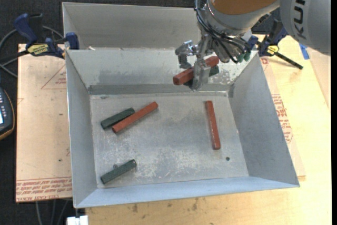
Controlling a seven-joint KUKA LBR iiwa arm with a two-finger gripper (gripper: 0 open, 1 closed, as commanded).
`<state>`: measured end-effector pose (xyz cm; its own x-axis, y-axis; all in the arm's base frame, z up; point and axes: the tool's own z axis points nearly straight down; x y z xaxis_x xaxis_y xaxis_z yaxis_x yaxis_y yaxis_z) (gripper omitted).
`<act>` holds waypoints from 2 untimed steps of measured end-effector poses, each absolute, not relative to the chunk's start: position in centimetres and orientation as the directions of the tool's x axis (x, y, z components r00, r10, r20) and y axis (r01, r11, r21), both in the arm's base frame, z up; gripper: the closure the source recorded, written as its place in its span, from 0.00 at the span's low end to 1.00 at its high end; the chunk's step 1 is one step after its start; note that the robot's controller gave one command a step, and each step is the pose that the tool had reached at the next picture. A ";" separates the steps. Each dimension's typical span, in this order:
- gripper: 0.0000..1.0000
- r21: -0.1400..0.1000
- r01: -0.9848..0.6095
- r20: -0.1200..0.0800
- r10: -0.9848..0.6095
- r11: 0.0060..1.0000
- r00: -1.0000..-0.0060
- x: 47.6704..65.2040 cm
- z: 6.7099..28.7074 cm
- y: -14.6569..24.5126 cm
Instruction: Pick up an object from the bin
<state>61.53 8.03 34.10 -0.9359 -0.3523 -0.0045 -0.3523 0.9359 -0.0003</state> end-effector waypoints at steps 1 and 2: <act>1.00 0.000 -0.352 -0.004 -0.352 0.936 -0.936 61.5 34.1 8.0; 1.00 0.000 -0.352 -0.004 -0.352 0.936 -0.936 61.5 34.1 8.0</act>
Offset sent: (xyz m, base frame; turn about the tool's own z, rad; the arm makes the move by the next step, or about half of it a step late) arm 0.0000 0.0000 0.0000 0.0000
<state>61.53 8.02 34.10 -0.9359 -0.3522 -0.0045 -0.3522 0.9359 -0.0001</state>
